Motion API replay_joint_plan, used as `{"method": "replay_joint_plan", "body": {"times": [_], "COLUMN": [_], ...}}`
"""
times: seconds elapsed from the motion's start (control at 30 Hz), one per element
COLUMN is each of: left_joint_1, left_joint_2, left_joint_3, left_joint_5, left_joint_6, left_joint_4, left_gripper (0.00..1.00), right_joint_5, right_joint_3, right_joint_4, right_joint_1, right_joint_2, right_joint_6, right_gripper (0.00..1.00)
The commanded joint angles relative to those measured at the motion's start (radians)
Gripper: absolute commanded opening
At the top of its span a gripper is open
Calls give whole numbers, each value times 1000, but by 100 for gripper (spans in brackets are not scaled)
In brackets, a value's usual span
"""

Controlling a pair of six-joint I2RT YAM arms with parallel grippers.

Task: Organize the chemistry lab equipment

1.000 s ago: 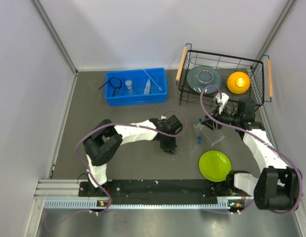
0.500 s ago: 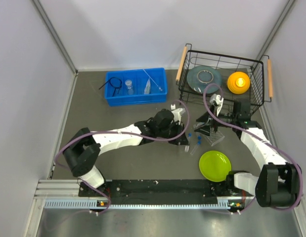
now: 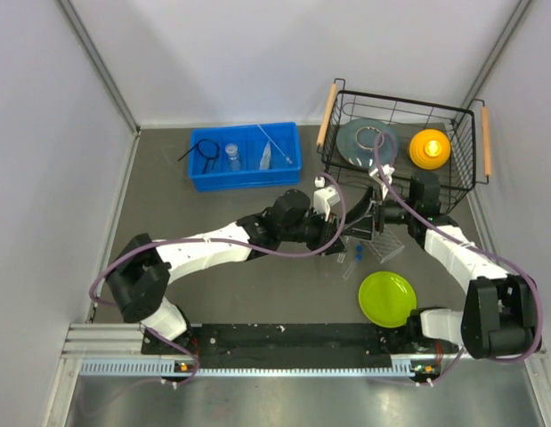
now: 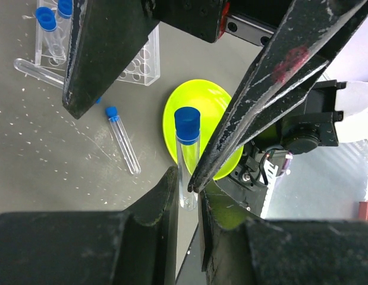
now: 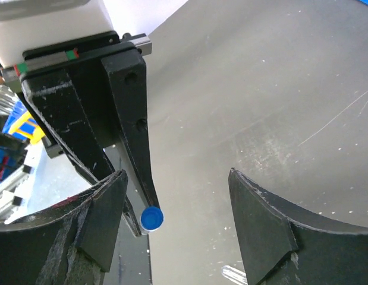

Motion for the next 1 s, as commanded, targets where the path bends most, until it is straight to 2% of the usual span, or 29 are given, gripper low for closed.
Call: {"method": "replay_joint_plan", "body": {"times": [0.0,0.07,0.2,0.3,0.57,0.67,0.9,0.97], "left_joint_1": [2,2,2,4,2,2,2,4], "left_joint_2": [2,1,5,2,9,9,5,4], "left_joint_3": [48,50,62,62,80,82,82,82], "left_joint_5": [-40,-57,-85,-112,-155,-158,-171,-184], "left_joint_6": [46,49,56,56,65,62,52,49], "left_joint_4": [14,6,-26,-40,-80,-80,-80,-110], "left_gripper": [8,8,8,8,8,8,9,15], "right_joint_5": [-25,-24,-22,-16,-8,-10,-24,-15], "right_joint_3": [53,79,109,110,116,118,133,138], "right_joint_4": [-24,-61,-141,-162,-201,-207,-237,-245], "right_joint_1": [25,28,28,26,26,26,31,31], "right_joint_2": [31,47,67,62,55,55,61,56], "right_joint_6": [25,7,-42,-68,-105,-112,-151,-156], "right_gripper": [66,61,45,41,38,33,13,11]}}
